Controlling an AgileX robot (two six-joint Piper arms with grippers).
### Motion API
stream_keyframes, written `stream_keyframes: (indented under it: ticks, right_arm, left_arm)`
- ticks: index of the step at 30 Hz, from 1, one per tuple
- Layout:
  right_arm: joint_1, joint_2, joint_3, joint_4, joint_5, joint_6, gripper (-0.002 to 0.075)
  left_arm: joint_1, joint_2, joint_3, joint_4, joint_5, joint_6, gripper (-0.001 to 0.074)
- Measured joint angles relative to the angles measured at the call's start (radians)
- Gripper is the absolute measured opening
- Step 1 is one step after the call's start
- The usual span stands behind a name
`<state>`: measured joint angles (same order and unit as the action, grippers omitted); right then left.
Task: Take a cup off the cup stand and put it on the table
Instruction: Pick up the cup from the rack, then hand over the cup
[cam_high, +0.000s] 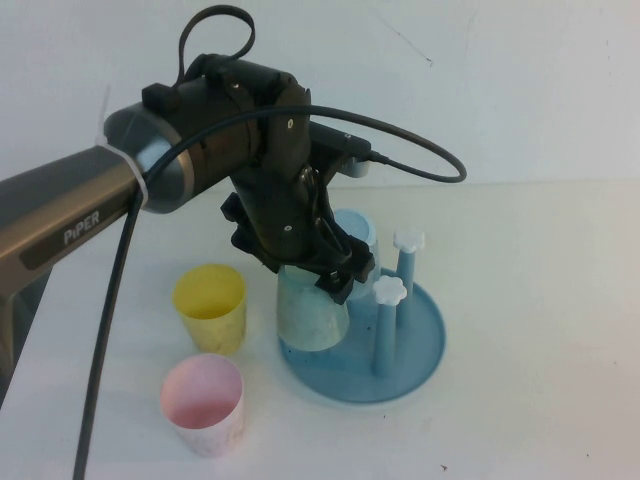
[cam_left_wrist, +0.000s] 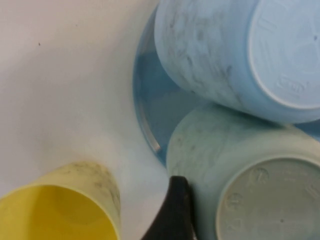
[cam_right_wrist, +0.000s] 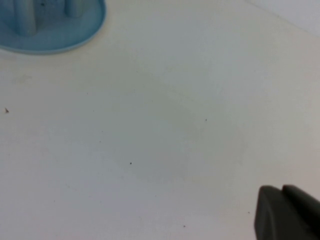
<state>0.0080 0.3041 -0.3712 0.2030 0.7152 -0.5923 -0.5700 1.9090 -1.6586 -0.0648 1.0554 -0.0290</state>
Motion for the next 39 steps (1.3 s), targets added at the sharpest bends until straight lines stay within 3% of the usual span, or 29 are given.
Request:
stream_keyframes:
  ticks: [5, 13, 19, 32, 36, 39]
  right_arm:
    - [0.000, 0.000, 0.000, 0.000, 0.000, -0.002, -0.0003]
    - [0.000, 0.000, 0.000, 0.000, -0.001, -0.002, -0.0003]
    - [0.000, 0.000, 0.000, 0.000, -0.006, -0.004, -0.0003]
    - [0.000, 0.000, 0.000, 0.020, -0.008, -0.017, -0.0003]
    - [0.000, 0.000, 0.000, 0.067, -0.030, -0.019, -0.0003]
    - [0.000, 0.000, 0.000, 0.223, -0.100, -0.062, -0.0003]
  left_arm:
    - [0.000, 0.004, -0.001, 0.002, -0.002, 0.000, 0.0538]
    - [0.000, -0.012, -0.025, 0.002, 0.024, 0.000, 0.0538]
    - [0.000, -0.030, -0.170, 0.002, 0.165, 0.000, 0.0538]
    - [0.000, -0.092, -0.312, -0.061, 0.193, 0.002, 0.0538]
    - [0.000, -0.127, -0.312, -0.161, 0.195, 0.002, 0.0538]
    - [0.000, -0.161, -0.314, -0.306, 0.199, 0.045, 0.0538]
